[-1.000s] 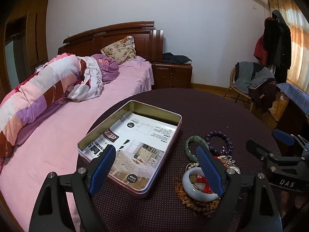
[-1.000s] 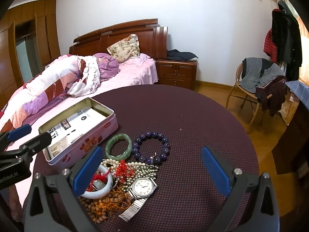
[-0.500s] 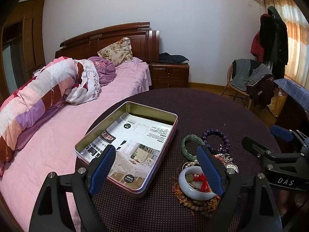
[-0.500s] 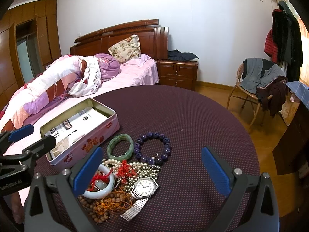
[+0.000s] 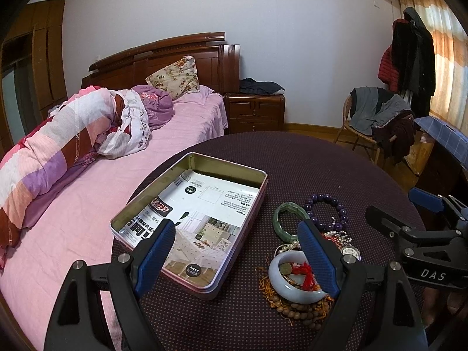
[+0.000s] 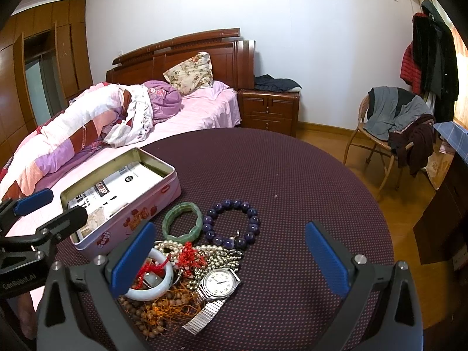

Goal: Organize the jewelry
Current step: 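Move the left gripper over the white jade bangle in the jewelry pile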

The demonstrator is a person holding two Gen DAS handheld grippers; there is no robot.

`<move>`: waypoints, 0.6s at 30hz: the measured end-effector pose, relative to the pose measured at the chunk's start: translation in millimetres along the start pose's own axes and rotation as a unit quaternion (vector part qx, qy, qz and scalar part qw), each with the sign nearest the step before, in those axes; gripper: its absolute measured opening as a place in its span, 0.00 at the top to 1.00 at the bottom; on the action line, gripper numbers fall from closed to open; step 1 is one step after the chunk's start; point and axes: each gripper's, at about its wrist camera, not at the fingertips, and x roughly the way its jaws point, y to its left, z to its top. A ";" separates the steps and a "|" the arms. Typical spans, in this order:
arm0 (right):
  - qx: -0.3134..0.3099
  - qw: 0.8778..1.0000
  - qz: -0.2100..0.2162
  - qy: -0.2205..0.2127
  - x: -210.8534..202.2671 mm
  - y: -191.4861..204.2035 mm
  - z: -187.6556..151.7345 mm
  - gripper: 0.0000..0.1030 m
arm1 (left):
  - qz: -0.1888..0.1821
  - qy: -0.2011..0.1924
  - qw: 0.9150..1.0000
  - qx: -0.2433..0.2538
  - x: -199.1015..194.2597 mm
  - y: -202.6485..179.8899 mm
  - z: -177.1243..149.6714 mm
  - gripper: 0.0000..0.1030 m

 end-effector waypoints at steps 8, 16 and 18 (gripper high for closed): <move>0.000 1.000 0.000 0.001 0.4 -0.7 0.7 0.00 | 0.000 0.002 1.000 0.000 2.3 -0.8 -0.2 0.17; 0.001 1.000 0.001 0.001 0.1 -0.8 0.5 0.00 | 0.002 0.006 1.000 -0.003 5.0 1.4 -2.5 0.17; 0.001 1.000 0.000 0.001 -0.1 -0.4 0.1 0.00 | 0.002 0.007 1.000 -0.005 5.6 2.3 -3.0 0.17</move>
